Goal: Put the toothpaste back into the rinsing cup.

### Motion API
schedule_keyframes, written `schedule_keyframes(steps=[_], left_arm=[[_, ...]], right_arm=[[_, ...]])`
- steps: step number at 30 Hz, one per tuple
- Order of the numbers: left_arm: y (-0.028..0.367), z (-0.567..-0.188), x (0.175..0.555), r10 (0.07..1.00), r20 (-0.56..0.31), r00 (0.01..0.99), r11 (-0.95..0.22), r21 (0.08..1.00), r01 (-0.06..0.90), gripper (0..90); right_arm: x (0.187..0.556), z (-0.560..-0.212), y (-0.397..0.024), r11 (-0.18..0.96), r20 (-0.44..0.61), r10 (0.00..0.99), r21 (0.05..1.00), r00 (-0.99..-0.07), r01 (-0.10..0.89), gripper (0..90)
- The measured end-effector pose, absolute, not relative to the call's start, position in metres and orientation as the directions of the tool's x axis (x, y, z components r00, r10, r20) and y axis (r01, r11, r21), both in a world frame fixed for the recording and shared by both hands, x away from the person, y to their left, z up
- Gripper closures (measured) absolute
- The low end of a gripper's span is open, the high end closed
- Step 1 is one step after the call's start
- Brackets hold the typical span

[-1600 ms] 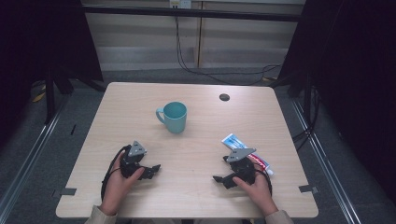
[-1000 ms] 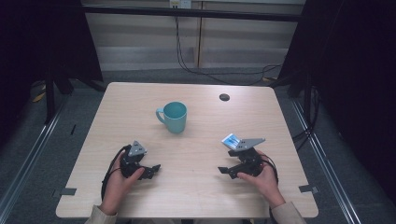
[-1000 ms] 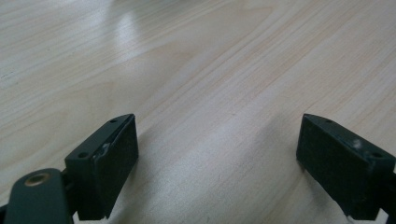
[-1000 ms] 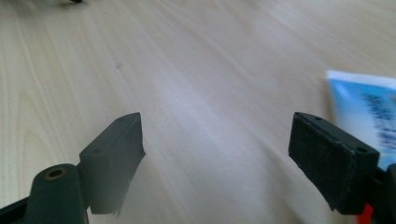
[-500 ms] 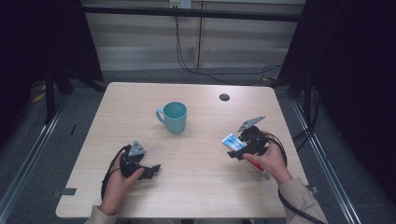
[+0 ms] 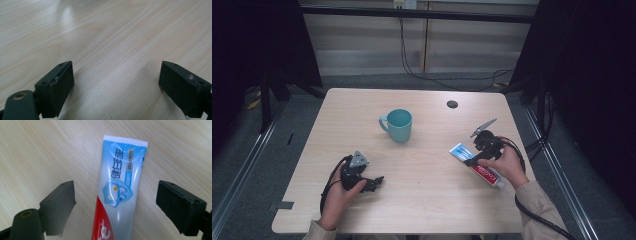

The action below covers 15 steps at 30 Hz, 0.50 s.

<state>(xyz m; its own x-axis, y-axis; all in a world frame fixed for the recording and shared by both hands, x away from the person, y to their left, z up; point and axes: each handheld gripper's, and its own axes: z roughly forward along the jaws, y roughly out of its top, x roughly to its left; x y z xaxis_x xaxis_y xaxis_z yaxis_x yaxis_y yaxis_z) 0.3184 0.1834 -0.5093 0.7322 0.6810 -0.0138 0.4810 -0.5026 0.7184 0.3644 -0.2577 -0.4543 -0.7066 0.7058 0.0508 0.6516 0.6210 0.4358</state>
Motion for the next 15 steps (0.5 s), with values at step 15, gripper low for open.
schedule_keyframes(steps=[15], left_arm=[[0.1832, -0.5095, 0.3183, 0.682, -0.016, 0.731, -0.499, 0.72, 0.482, 12.5]], right_arm=[[0.359, -0.4572, -0.2672, 0.632, 0.053, 0.717, 0.372, -0.696, 0.68, 16.5]])
